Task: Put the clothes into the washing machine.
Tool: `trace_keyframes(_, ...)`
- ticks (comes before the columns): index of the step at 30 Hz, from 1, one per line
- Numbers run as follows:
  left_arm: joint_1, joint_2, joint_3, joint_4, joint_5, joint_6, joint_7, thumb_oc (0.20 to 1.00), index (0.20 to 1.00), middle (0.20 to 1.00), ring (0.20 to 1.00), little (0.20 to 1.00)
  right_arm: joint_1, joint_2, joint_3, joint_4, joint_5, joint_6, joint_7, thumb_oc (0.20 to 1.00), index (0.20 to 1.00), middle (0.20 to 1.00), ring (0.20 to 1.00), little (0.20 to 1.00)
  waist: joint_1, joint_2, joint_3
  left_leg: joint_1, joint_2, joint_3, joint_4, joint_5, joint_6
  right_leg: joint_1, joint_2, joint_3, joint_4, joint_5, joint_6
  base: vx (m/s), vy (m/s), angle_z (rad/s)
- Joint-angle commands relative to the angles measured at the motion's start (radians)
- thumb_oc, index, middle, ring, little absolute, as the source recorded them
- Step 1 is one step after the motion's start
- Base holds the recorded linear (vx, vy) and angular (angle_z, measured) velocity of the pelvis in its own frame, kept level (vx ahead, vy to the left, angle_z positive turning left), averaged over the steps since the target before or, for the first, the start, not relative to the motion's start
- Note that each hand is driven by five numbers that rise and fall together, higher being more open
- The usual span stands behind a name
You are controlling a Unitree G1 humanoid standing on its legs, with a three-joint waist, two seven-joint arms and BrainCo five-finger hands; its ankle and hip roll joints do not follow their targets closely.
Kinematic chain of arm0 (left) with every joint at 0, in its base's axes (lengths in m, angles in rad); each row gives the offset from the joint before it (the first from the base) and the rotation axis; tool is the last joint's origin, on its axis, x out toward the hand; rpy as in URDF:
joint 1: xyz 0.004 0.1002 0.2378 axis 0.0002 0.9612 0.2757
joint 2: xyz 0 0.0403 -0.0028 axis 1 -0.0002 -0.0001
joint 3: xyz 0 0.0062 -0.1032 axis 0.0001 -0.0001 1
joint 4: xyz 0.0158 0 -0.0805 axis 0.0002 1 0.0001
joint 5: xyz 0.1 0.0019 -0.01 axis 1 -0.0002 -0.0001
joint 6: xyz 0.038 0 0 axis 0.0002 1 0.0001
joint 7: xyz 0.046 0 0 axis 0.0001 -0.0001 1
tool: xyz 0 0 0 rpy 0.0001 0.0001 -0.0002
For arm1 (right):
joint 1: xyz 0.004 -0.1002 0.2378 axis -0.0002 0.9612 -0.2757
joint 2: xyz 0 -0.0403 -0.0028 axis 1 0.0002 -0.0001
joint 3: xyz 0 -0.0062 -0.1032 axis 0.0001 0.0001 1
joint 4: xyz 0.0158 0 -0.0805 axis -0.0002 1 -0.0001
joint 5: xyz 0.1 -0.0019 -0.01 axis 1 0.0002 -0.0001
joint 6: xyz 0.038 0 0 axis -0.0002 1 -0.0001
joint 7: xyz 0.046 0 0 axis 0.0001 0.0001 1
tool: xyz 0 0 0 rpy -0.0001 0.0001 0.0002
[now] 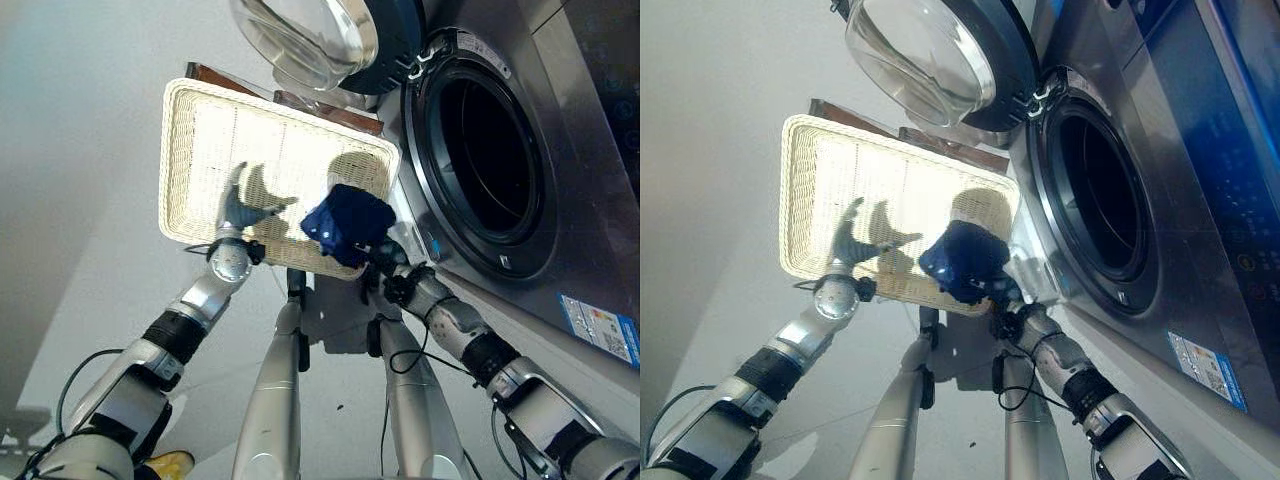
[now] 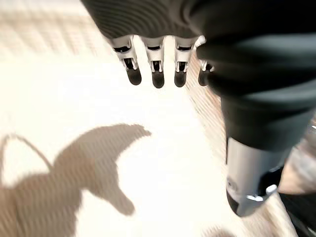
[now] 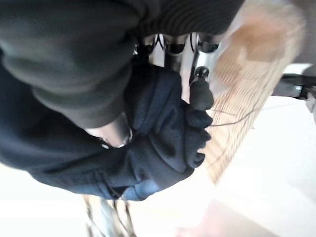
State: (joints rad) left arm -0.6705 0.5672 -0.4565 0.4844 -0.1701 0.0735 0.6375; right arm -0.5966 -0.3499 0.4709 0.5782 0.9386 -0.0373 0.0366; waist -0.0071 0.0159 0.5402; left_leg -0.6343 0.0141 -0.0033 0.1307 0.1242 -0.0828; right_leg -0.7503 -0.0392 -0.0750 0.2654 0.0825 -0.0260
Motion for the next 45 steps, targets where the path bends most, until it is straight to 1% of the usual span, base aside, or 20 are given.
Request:
trace_keyframes(1,0.003,-0.036,0.047,0.030,0.035,-0.024,0.093,1.000,1.000,1.000,1.000,1.000,-0.025,0.000,-0.072,-0.046,0.182,-0.089,0.021,0.200,0.200,0.200,0.200,0.200,-0.003,0.078,-0.020,-0.057,-0.075,0.038,0.061,-0.028,0.006,0.011,0.011,-0.043,0.059,-0.094,0.084,0.10,-0.041,-0.01)
trace_keyframes(6,-0.006,-0.028,0.067,0.101,0.020,-0.019,0.077,1.000,1.000,1.000,1.000,1.000,-0.086,-0.004,-0.205,0.020,0.402,-0.125,-0.045,0.200,0.200,0.200,0.200,0.200,-0.001,0.096,-0.020,-0.067,-0.069,0.045,0.088,-0.038,0.001,-0.010,0.014,-0.041,0.106,-0.114,0.076,0.08,-0.024,0.00)
trace_keyframes(12,0.035,-0.056,0.062,0.176,0.012,-0.047,0.055,1.000,1.000,1.000,1.000,1.000,-0.165,-0.027,-0.398,0.078,0.685,-0.245,-0.135,0.200,0.200,0.200,0.200,0.200,-0.002,0.105,-0.020,-0.074,-0.063,0.051,0.108,-0.054,0.005,-0.024,0.026,-0.038,0.137,-0.129,0.070,0.06,-0.034,-0.06)
trace_keyframes(15,0.095,-0.054,0.059,0.188,-0.006,-0.093,0.030,1.000,1.000,1.000,1.000,1.000,-0.209,-0.106,-0.520,0.037,0.816,-0.480,-0.225,0.200,0.200,0.200,0.200,0.200,-0.008,0.099,-0.020,-0.081,-0.055,0.058,0.119,-0.067,0.011,-0.031,0.035,-0.032,0.139,-0.128,0.068,0.04,-0.047,-0.11)
trace_keyframes(16,0.108,-0.053,0.059,0.185,-0.009,-0.103,0.021,1.000,1.000,1.000,1.000,1.000,-0.210,-0.116,-0.539,0.026,0.833,-0.513,-0.222,0.200,0.200,0.200,0.200,0.200,-0.009,0.098,-0.020,-0.081,-0.054,0.057,0.119,-0.070,0.012,-0.032,0.038,-0.029,0.141,-0.129,0.068,0.03,-0.036,-0.09)
trace_keyframes(17,0.149,-0.040,0.050,0.169,-0.027,-0.141,-0.011,1.000,1.000,1.000,1.000,1.000,-0.203,-0.150,-0.608,-0.001,0.862,-0.696,-0.222,0.200,0.200,0.200,0.200,0.200,-0.015,0.098,-0.020,-0.081,-0.056,0.055,0.124,-0.078,0.019,-0.034,0.045,-0.022,0.146,-0.130,0.066,0.02,-0.023,-0.09)
trace_keyframes(18,0.155,-0.037,0.047,0.166,-0.028,-0.144,-0.013,1.000,1.000,1.000,1.000,1.000,-0.202,-0.155,-0.620,-0.005,0.848,-0.735,-0.240,0.200,0.200,0.200,0.200,0.200,-0.015,0.098,-0.020,-0.080,-0.056,0.055,0.126,-0.080,0.021,-0.034,0.046,-0.021,0.146,-0.130,0.066,0.03,-0.016,-0.10)
trace_keyframes(20,0.184,-0.024,0.028,0.152,-0.066,-0.158,-0.008,1.000,1.000,1.000,1.000,1.000,-0.216,-0.187,-0.690,-0.028,0.693,-1.025,-0.431,0.200,0.200,0.200,0.200,0.200,-0.020,0.103,-0.020,-0.079,-0.062,0.051,0.137,-0.089,0.028,-0.036,0.052,-0.014,0.147,-0.122,0.066,0.03,0.003,-0.03)
trace_keyframes(21,0.188,-0.027,0.031,0.155,-0.074,-0.161,-0.013,1.000,1.000,1.000,1.000,1.000,-0.221,-0.199,-0.706,-0.032,0.643,-1.057,-0.486,0.200,0.200,0.200,0.200,0.200,-0.023,0.103,-0.020,-0.078,-0.064,0.049,0.142,-0.095,0.030,-0.036,0.052,-0.012,0.150,-0.124,0.066,0.00,0.000,0.00)
trace_keyframes(22,0.186,-0.030,0.033,0.157,-0.085,-0.162,-0.021,1.000,1.000,1.000,1.000,1.000,-0.235,-0.225,-0.726,-0.022,0.546,-1.103,-0.593,0.282,0.282,0.282,0.282,0.282,-0.025,0.104,-0.020,-0.086,-0.066,0.048,0.148,-0.089,0.033,-0.044,0.052,-0.010,0.148,-0.111,0.064,0.01,0.039,-0.04)
trace_keyframes(23,0.188,-0.031,0.030,0.163,-0.096,-0.163,-0.028,1.000,1.000,1.000,1.000,1.000,-0.241,-0.248,-0.736,-0.016,0.439,-1.120,-0.701,0.482,0.482,0.482,0.482,0.482,-0.027,0.105,-0.020,-0.083,-0.067,0.046,0.157,-0.102,0.035,-0.043,0.052,-0.008,0.155,-0.120,0.065,-0.02,0.073,-0.06)
trace_keyframes(24,0.187,-0.036,0.032,0.166,-0.111,-0.163,-0.038,1.000,1.000,1.000,1.000,1.000,-0.238,-0.274,-0.739,-0.036,0.340,-1.082,-0.826,1.000,1.000,1.000,1.000,1.000,-0.030,0.106,-0.020,-0.098,-0.067,0.045,0.159,-0.089,0.037,-0.058,0.056,-0.005,0.153,-0.104,0.062,0.00,0.064,-0.04)
trace_keyframes(26,0.188,-0.043,0.034,0.172,-0.117,-0.164,-0.045,1.000,1.000,1.000,1.000,1.000,-0.217,-0.264,-0.729,-0.073,0.341,-1.026,-0.864,1.000,1.000,1.000,1.000,1.000,-0.032,0.107,-0.020,-0.106,-0.068,0.044,0.163,-0.087,0.037,-0.066,0.058,-0.001,0.157,-0.104,0.061,-0.01,0.054,-0.02)
trace_keyframes(27,0.191,-0.049,0.036,0.178,-0.126,-0.166,-0.052,1.000,1.000,1.000,1.000,1.000,-0.190,-0.243,-0.719,-0.096,0.479,-0.961,-0.797,1.000,1.000,1.000,1.000,1.000,-0.035,0.107,-0.020,-0.107,-0.069,0.046,0.165,-0.088,0.036,-0.067,0.057,0.001,0.160,-0.110,0.060,0.00,0.051,0.01)
trace_keyframes(30,0.205,-0.076,0.035,0.206,-0.136,-0.185,-0.068,1.000,1.000,1.000,1.000,1.000,-0.128,-0.181,-0.688,-0.024,0.984,-0.734,-0.356,1.000,1.000,1.000,1.000,1.000,-0.034,0.108,-0.020,-0.099,-0.070,0.047,0.150,-0.087,0.036,-0.058,0.056,0.001,0.152,-0.117,0.058,0.00,0.014,0.00)
trace_keyframes(35,0.241,-0.117,0.018,0.231,-0.176,-0.220,-0.159,1.000,1.000,1.000,1.000,1.000,-0.028,-0.052,-0.568,0.032,1.013,-0.303,-0.087,1.000,1.000,1.000,1.000,1.000,-0.025,0.110,-0.020,-0.094,-0.071,0.044,0.117,-0.067,0.030,-0.048,0.048,-0.013,0.129,-0.111,0.059,-0.03,0.009,0.04)
trace_keyframes(38,0.271,-0.135,-0.006,0.233,-0.228,-0.217,-0.237,1.000,1.000,1.000,1.000,1.000,-0.004,-0.029,-0.477,0.087,0.741,-0.187,-0.075,1.000,1.000,1.000,1.000,1.000,-0.014,0.116,-0.020,-0.087,-0.071,0.042,0.090,-0.052,0.025,-0.034,0.046,-0.019,0.115,-0.112,0.057,-0.04,0.021,0.02)
trace_keyframes(40,0.273,-0.138,-0.004,0.236,-0.232,-0.214,-0.242,1.000,1.000,1.000,1.000,1.000,-0.006,-0.028,-0.465,0.098,0.705,-0.184,-0.073,1.000,1.000,1.000,1.000,1.000,-0.013,0.116,-0.020,-0.085,-0.071,0.042,0.087,-0.050,0.025,-0.031,0.045,-0.021,0.112,-0.112,0.057,-0.03,0.007,-0.03)
trace_keyframes(42,0.283,-0.150,-0.003,0.266,-0.259,-0.204,-0.295,1.000,1.000,1.000,1.000,1.000,-0.026,-0.047,-0.363,0.167,0.282,-0.183,-0.106,1.000,1.000,1.000,1.000,1.000,0.000,0.114,-0.020,-0.085,-0.072,0.038,0.076,-0.041,0.022,-0.025,0.043,-0.033,0.094,-0.105,0.055,-0.10,-0.014,0.00)
trace_keyframes(45,0.317,-0.164,0.021,0.291,-0.288,-0.197,-0.342,1.000,1.000,1.000,1.000,1.000,-0.046,-0.104,-0.230,0.189,-0.223,-0.263,-0.222,1.000,1.000,1.000,1.000,1.000,0.015,0.107,-0.020,-0.084,-0.075,0.026,0.060,-0.031,0.022,-0.017,0.040,-0.050,0.069,-0.094,0.057,-0.10,-0.026,0.17)
